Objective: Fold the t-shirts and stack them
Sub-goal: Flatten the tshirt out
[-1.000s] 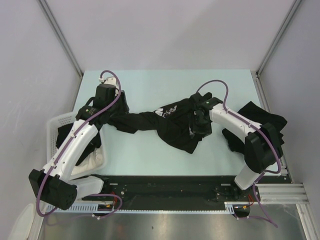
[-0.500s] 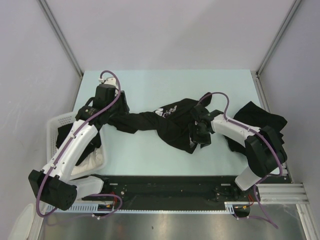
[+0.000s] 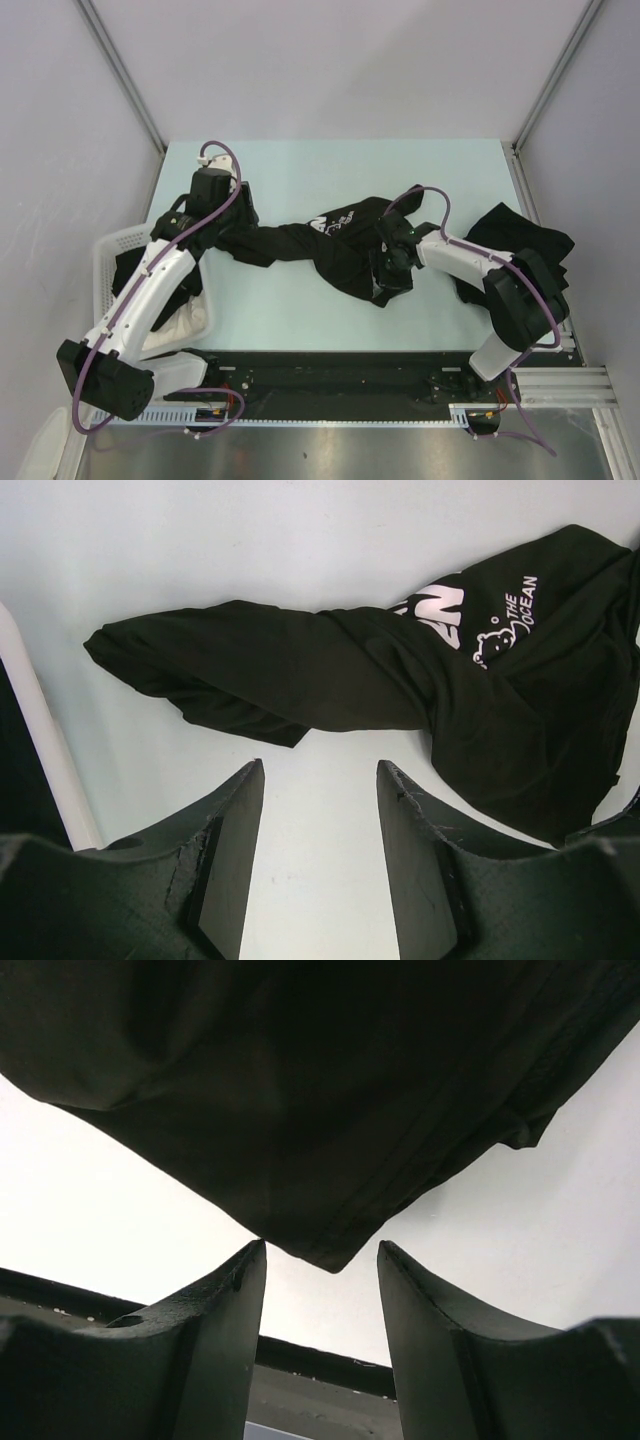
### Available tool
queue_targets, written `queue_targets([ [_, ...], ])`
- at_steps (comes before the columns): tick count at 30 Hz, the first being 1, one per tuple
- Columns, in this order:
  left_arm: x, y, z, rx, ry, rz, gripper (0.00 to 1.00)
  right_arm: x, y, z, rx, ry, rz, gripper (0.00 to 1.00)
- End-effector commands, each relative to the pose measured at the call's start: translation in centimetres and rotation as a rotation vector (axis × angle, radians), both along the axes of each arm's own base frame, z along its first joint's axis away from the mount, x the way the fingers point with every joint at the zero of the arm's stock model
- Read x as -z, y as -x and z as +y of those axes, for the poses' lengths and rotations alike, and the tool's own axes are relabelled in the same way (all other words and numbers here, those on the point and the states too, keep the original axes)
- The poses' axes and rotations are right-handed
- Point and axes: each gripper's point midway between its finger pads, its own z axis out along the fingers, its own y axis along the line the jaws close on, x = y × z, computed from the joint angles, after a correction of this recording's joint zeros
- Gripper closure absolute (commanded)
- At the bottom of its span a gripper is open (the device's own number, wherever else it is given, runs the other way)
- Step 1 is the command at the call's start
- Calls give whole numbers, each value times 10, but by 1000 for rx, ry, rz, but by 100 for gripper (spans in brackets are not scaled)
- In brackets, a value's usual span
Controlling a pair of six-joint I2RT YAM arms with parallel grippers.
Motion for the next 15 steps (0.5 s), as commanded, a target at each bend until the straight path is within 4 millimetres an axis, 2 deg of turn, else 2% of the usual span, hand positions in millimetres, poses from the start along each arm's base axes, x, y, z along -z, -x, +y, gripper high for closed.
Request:
queue_targets([
  [1,-19,-5,-4,7,26,-42,46,1,7,-3,-3,16,17,47],
  [10,-17,-5,-7,9,42,-36,46,13,22,-8,-7,33,59,48],
  [15,-14,-3,-7,8,39,-31,46,17,22,-6,-12,28,63,49],
])
